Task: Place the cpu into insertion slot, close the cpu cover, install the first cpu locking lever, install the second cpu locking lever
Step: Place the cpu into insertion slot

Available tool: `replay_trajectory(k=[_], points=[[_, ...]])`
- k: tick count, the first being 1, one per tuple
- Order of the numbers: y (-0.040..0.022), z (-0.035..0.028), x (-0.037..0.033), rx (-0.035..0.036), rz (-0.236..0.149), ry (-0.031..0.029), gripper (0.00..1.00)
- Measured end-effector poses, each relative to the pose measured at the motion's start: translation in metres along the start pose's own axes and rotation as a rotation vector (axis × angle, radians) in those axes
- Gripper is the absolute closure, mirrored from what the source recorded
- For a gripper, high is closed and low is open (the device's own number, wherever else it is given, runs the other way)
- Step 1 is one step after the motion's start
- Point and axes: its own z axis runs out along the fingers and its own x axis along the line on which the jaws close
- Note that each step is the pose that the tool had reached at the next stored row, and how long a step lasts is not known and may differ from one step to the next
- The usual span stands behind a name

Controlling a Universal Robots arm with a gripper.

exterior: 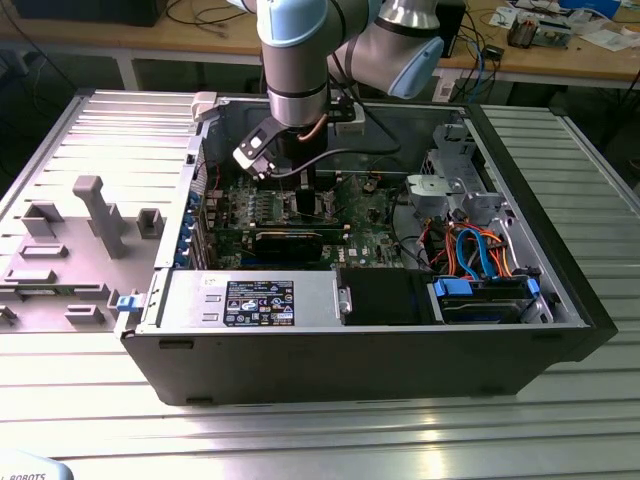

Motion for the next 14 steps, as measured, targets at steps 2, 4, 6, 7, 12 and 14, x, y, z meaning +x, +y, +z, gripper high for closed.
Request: replay_trajectory(k=[2, 4, 6, 7, 12, 14], points=[[0.0, 0.0002, 0.0016, 0.0, 0.0, 0.0001, 0.34], [0.0, 0.0006, 0.0022, -0.0001, 0.0, 0.0004, 0.34], [0.0, 0.0008, -0.0002, -0.0001, 0.002, 0.0, 0.34], [0.0002, 0.0007, -0.0029, 0.0, 0.003, -0.0001, 0.34], [0.0019, 0.0009, -0.0063, -0.0001, 0.004, -0.0001, 0.43], [0.0021, 0.0009, -0.0064, -0.0001, 0.006, -0.0001, 0.43]])
